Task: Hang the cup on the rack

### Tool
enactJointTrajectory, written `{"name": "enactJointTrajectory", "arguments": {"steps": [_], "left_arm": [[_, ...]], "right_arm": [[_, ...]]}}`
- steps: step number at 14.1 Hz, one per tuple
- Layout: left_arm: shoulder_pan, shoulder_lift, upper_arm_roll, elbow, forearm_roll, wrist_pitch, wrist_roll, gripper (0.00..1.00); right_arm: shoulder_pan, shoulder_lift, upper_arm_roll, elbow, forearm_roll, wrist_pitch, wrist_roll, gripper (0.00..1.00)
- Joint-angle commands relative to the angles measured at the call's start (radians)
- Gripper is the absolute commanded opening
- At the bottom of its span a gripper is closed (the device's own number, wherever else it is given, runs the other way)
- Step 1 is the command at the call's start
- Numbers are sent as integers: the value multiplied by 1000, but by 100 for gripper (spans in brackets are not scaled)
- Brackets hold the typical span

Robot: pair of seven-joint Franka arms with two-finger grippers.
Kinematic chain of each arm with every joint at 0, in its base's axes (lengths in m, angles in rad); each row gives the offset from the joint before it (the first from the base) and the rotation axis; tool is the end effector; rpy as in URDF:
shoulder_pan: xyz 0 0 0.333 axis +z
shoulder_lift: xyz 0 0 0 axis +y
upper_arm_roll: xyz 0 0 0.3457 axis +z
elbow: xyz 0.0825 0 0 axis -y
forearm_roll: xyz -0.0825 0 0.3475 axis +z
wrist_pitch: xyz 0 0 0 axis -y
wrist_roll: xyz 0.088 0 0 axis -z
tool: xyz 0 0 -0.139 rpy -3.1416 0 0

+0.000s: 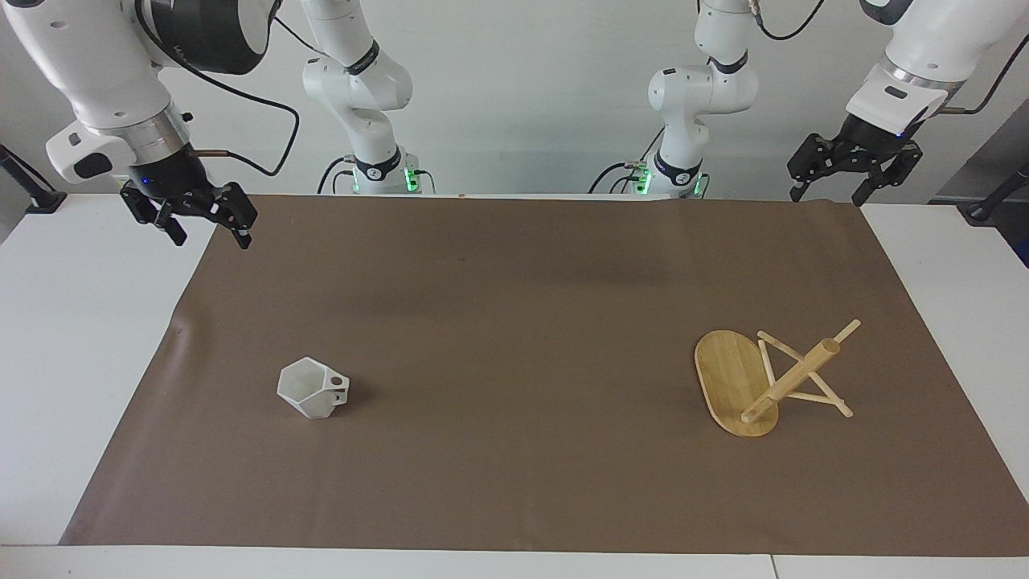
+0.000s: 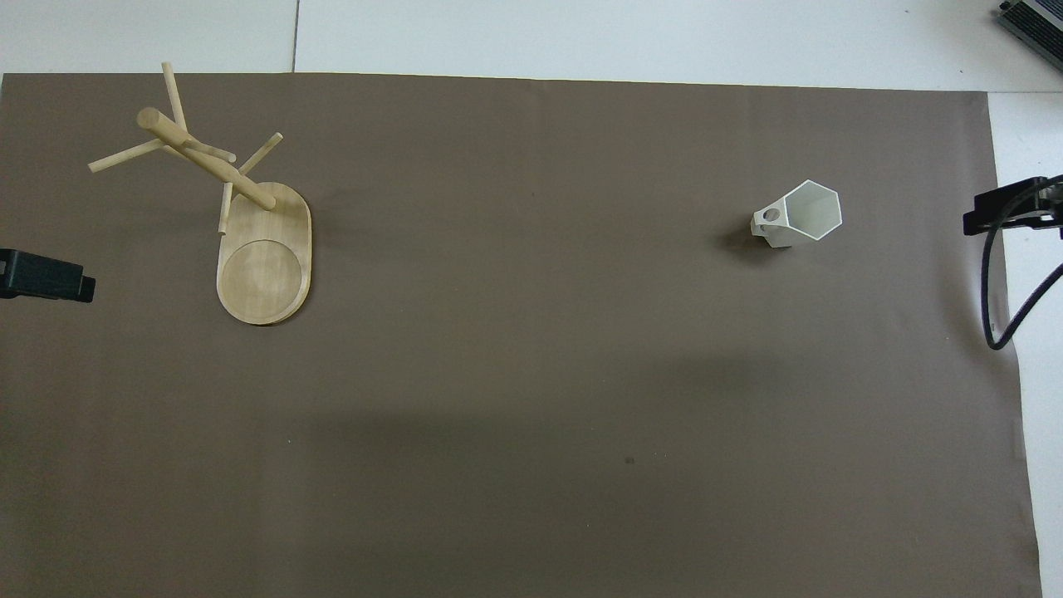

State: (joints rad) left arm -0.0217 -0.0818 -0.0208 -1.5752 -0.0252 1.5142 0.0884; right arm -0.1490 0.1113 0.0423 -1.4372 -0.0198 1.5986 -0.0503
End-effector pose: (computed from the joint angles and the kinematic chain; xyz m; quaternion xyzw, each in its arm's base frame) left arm 0.4843 -0.0247 0.6563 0.9977 -0.0662 0.0107 0.0115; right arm 0.5571 -0.0639 0.6233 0.9993 -0.0283 0.0244 0.0095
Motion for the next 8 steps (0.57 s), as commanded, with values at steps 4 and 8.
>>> {"name": "enactJointTrajectory", "arguments": {"steps": [4, 8], "left_arm": [[3, -22, -5, -19, 16, -11, -6, 100], [3, -22, -5, -19, 16, -11, -6, 100]], "right_arm": [[-1, -21, 8, -37, 0, 27, 20, 100], [0, -19, 8, -37, 0, 27, 18, 100]]}}
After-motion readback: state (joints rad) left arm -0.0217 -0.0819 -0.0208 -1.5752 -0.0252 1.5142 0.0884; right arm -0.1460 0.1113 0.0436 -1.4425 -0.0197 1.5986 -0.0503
